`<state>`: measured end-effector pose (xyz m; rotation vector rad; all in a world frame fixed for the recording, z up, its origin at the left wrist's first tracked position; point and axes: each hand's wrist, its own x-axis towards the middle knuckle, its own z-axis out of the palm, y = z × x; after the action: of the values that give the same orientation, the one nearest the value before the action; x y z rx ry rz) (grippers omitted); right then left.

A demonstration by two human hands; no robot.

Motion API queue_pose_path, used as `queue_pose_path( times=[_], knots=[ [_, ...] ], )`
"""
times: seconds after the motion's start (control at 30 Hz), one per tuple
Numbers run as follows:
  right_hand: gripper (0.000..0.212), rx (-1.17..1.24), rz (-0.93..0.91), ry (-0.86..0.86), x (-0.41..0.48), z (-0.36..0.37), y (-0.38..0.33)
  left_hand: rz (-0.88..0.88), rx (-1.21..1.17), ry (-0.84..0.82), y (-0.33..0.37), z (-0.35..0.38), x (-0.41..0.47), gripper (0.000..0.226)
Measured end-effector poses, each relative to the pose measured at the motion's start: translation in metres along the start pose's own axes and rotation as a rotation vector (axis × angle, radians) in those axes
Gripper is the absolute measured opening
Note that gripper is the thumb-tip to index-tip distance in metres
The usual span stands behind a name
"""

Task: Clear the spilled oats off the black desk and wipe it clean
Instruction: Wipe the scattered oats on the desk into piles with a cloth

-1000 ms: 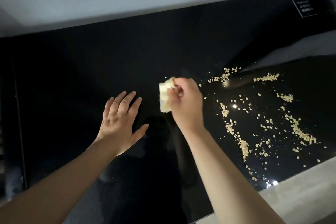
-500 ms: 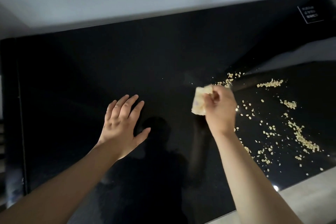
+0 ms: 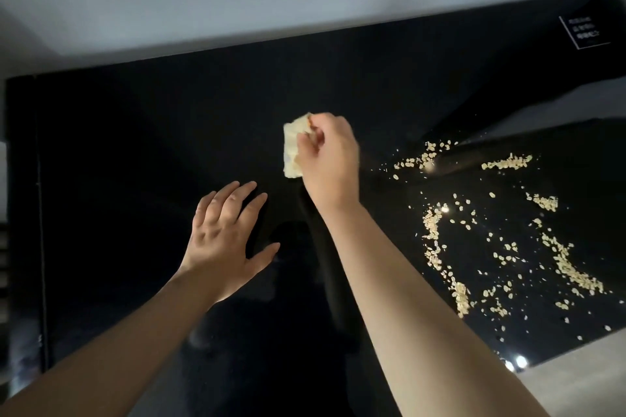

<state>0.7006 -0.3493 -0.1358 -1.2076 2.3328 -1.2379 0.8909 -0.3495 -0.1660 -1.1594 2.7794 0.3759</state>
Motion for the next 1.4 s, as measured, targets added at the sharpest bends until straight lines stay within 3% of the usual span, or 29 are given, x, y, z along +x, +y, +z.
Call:
queue_pose_path(
  times=[0.2,0.63,0.73,0.97,1.13,1.4],
  knots=[
    [0.015,-0.099,0.055,-0.050,0.016,0.006,0.023,-0.003,0.004,-0.001,0.000,-0.001,0.000,0.079],
    [0.018,-0.240,0.336,0.251,-0.019,-0.140,0.123,-0.027,0.016,-0.026,0.007,-0.006,0.001,0.081],
    [0.019,-0.149,0.279,0.280,-0.021,-0.141,0.114,-0.057,-0.013,-0.013,0.014,-0.008,0.003,0.082],
    [0.014,-0.081,0.060,0.116,0.003,-0.082,0.072,-0.046,-0.095,0.029,0.042,-0.017,0.018,0.084],
    [0.011,-0.146,0.130,0.063,0.027,-0.070,0.084,-0.015,-0.103,0.027,0.061,-0.019,0.031,0.085],
    [0.021,-0.286,0.320,0.265,0.021,-0.155,0.154,0.031,-0.058,-0.014,0.080,-0.011,0.040,0.084]
  ],
)
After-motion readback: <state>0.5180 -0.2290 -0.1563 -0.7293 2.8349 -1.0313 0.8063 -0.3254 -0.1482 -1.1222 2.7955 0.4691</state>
